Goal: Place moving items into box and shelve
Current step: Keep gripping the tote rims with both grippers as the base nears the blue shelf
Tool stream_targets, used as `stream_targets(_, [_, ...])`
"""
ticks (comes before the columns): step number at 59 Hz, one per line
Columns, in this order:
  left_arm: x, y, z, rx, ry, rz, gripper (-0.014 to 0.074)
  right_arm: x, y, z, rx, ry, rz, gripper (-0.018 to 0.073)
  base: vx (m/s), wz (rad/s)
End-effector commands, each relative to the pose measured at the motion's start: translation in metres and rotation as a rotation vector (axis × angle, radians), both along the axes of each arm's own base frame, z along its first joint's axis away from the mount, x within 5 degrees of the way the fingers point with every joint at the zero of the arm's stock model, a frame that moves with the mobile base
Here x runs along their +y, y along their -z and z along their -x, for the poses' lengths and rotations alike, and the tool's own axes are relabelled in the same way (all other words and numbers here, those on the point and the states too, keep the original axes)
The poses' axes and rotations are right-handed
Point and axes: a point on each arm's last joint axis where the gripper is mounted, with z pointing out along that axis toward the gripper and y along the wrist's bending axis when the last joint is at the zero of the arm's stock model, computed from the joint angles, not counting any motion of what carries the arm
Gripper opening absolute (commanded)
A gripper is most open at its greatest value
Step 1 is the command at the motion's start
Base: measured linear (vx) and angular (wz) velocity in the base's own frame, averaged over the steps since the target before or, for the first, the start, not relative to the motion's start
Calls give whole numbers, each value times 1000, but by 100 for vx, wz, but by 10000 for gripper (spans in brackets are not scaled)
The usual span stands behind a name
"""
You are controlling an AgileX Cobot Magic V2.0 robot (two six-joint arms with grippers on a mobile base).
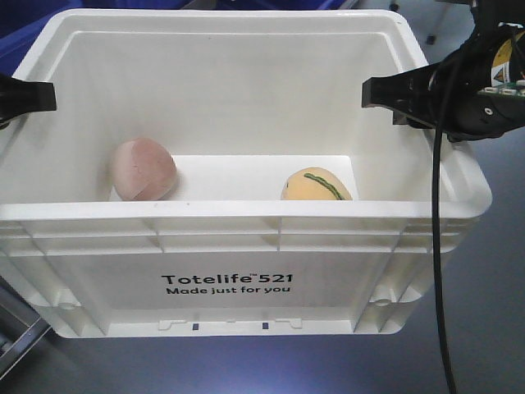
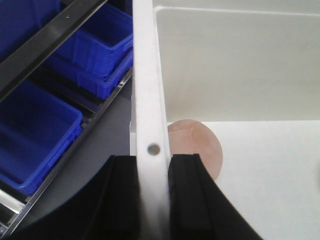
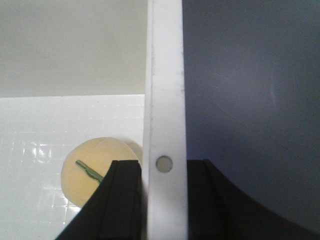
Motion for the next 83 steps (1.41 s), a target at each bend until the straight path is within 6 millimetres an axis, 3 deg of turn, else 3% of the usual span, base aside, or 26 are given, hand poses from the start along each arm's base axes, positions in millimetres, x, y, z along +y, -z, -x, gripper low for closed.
stream_targets(1, [8, -27, 2, -177, 4, -63, -22, -14, -30, 2, -180, 6, 58, 85, 15, 58])
stream_targets(83, [8, -27, 2, -177, 4, -63, -22, -14, -30, 2, -180, 6, 58, 85, 9, 48])
